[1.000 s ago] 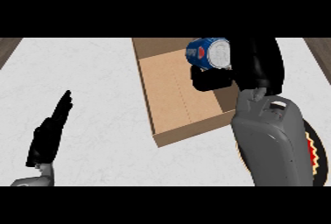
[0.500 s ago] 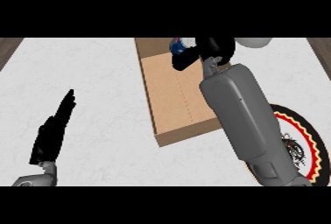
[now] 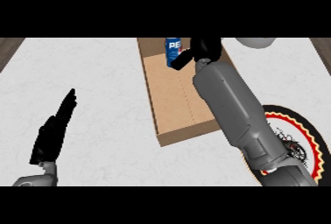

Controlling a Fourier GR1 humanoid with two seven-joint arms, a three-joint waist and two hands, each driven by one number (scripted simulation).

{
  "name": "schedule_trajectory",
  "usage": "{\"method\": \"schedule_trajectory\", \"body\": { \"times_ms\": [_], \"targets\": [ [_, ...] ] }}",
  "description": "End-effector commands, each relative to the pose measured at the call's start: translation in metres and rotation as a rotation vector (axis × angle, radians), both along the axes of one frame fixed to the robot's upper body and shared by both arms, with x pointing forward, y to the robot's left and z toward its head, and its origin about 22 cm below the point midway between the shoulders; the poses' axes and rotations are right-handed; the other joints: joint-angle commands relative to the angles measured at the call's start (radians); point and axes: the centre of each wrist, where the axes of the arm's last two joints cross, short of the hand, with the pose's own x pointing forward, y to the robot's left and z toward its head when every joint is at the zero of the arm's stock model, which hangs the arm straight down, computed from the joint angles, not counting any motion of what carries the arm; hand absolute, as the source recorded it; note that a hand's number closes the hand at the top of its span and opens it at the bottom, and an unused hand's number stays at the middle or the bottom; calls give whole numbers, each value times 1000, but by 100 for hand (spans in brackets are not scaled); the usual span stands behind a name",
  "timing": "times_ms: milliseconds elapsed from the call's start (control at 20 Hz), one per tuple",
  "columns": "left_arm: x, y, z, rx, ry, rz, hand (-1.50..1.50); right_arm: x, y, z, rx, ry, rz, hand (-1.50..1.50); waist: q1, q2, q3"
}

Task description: Pick the can from the plate and place it in the cardboard box

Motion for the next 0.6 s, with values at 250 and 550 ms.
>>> {"method": "schedule_trajectory", "body": {
  "times_ms": [250,550],
  "targets": [
    [-10,-13,-7,1,-1,-17,0,10,-10,5,284,-247,-134,-150,6,0,1],
    [-5,5,-6,0,-10,33,0,13,-51,8,486,-395,-213,-150,-24,-3,1]
  ]
}}
